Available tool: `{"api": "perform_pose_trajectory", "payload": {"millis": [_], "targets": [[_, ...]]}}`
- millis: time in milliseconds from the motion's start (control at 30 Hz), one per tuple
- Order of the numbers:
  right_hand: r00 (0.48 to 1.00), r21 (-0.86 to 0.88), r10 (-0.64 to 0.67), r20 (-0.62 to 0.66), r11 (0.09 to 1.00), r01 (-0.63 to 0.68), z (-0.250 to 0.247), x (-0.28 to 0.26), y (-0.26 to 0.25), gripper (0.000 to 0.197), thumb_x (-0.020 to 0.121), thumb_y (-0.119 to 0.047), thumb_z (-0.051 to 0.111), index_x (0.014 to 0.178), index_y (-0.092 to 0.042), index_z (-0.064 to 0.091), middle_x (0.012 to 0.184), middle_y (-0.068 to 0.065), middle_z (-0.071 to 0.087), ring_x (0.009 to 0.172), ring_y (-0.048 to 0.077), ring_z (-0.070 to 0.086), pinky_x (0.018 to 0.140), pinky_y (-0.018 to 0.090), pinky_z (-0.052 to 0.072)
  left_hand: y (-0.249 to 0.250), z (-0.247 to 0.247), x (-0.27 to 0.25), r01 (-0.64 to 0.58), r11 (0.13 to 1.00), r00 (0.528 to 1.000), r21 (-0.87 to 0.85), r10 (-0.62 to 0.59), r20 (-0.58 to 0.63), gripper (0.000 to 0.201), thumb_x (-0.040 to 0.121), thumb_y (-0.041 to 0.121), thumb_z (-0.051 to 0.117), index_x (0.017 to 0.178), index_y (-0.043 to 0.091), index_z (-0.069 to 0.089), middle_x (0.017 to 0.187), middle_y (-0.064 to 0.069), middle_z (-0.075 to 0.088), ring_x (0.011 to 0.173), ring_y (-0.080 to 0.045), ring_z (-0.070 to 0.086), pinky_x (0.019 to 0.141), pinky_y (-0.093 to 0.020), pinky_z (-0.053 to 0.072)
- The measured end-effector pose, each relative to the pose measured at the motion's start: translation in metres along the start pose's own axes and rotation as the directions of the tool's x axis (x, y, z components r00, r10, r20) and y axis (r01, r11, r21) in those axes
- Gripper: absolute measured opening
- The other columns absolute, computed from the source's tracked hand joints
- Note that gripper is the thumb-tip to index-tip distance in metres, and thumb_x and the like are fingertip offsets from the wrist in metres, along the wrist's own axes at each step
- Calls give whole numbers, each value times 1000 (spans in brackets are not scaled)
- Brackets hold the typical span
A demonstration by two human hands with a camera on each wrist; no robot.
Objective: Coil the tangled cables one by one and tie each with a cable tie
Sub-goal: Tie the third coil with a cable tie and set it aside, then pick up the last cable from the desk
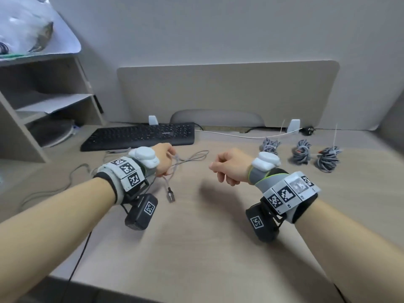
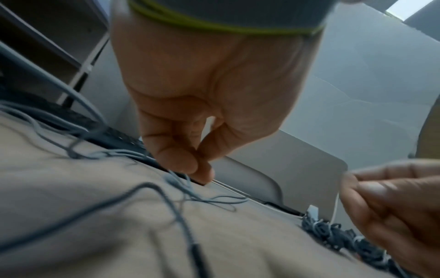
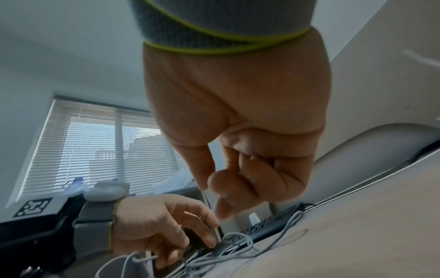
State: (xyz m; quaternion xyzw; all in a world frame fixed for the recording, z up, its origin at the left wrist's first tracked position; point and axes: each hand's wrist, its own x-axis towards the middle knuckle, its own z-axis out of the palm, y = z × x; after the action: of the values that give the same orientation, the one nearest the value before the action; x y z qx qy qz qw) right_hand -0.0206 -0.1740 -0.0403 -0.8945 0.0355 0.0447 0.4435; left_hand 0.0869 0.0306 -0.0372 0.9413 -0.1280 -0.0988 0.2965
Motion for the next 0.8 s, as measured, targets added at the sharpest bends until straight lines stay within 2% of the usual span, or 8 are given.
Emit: {"api": "perform_pose_trajectory", "payload": {"millis": [100,200,300,367,467,567,700,800], "targets": [[998,-98,-16,69,995,23,19,10,-13,15,92,-25,54,87,-11,58,74,4,70,45,20,50,48,25,39,-21,-2,-6,31,990,999,141,-36,33,52,83,-9,36,128,16,49,115,-13,61,61,-25,65,54,-35,53],[992,-174,-20,121,984,41,33,19,-24,17,90,-27,54,89,-10,61,85,8,75,50,23,55,52,28,43,-35,3,-11,16,948,996,319,-43,79,56,84,-1,50,136,16,45,122,-11,62,85,-27,66,61,-30,53],[982,-296,-6,186,953,62,50,29,-34,22,87,-34,56,88,-13,63,83,5,76,52,22,62,54,27,49,-43,6,-11,-20,936,997,351,-8,79,59,80,3,61,136,16,46,114,-9,65,98,-27,63,76,-31,52],[976,-363,15,219,929,67,60,35,-40,28,84,-37,56,89,-11,66,81,6,76,55,24,66,56,29,52,-45,7,-12,-15,956,997,294,-9,78,62,76,0,65,133,15,47,103,-11,68,87,-27,65,71,-35,55],[968,-442,40,246,894,75,69,39,-47,32,84,-37,54,87,-9,70,77,10,76,48,22,61,56,24,50,-44,6,-15,-28,980,997,199,12,79,59,79,-4,62,133,14,45,98,-16,70,69,-25,62,52,-30,48],[965,-457,17,263,883,109,73,38,-47,34,84,-41,53,79,-13,71,71,8,75,43,18,59,53,21,46,-43,5,-16,-57,995,994,-77,64,86,46,84,-6,58,126,9,46,88,-16,67,51,-21,57,42,-28,44],[975,-365,-34,218,924,113,69,38,-42,24,88,-29,56,86,-7,65,82,13,75,47,22,54,46,24,42,-33,3,-21,-129,931,989,-342,147,28,33,84,-9,65,107,11,53,76,-8,57,42,-14,52,37,-24,40],[986,-279,-44,161,956,88,54,35,-38,14,89,-21,57,78,-12,60,75,12,69,46,23,48,44,24,38,-23,4,-20,-212,915,975,-343,219,-18,25,82,1,71,100,13,58,68,-3,59,43,-12,50,39,-24,40]]}}
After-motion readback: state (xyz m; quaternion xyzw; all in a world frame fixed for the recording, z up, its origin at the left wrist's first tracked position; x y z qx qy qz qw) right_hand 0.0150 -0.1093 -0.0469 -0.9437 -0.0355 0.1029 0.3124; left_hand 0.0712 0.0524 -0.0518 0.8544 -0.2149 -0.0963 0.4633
